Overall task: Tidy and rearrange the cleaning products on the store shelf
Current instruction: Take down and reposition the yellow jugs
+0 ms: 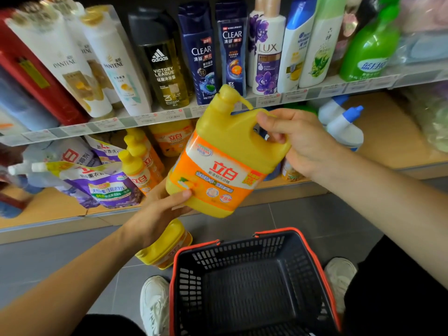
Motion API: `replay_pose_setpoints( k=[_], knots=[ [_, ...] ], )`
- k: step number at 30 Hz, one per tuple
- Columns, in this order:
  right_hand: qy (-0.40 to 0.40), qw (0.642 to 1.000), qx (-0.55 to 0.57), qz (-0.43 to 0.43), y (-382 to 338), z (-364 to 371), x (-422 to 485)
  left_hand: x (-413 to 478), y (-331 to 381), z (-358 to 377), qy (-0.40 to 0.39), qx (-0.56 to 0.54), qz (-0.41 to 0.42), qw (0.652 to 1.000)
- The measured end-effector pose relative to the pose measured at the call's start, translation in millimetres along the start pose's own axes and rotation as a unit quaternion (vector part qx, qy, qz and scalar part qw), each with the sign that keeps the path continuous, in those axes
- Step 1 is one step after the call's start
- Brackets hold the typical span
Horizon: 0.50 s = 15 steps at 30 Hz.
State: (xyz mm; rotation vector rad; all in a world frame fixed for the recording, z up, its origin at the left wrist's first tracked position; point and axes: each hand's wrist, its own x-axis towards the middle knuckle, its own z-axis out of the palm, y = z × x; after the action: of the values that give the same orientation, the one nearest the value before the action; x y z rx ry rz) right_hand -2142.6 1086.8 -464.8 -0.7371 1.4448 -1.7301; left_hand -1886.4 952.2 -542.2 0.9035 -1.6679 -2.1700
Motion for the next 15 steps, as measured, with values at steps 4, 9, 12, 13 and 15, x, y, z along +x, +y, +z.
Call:
replay_pose_setpoints(
  k=[4,9,12,13,15],
  knots=[
    [0.042,0.995,0.072,0.048,9,-3,4,1,3,4,0.020,-0.039,0.042,0.998],
    [0.055,0.995,0.058,0.066,29,-1,1,2,12,1,0.072,-0.036,0.145,0.986],
    [0.045,0.988,0.026,0.146,41,0,-4,-1,25,-6,0.130,0.036,0.232,0.963],
    [0.042,0.985,0.015,0.164,44,1,-5,-3,31,-6,0.152,0.075,0.258,0.951],
    [0.035,0.981,-0.008,0.192,50,4,-8,-6,40,-6,0.182,0.173,0.292,0.923]
  ],
)
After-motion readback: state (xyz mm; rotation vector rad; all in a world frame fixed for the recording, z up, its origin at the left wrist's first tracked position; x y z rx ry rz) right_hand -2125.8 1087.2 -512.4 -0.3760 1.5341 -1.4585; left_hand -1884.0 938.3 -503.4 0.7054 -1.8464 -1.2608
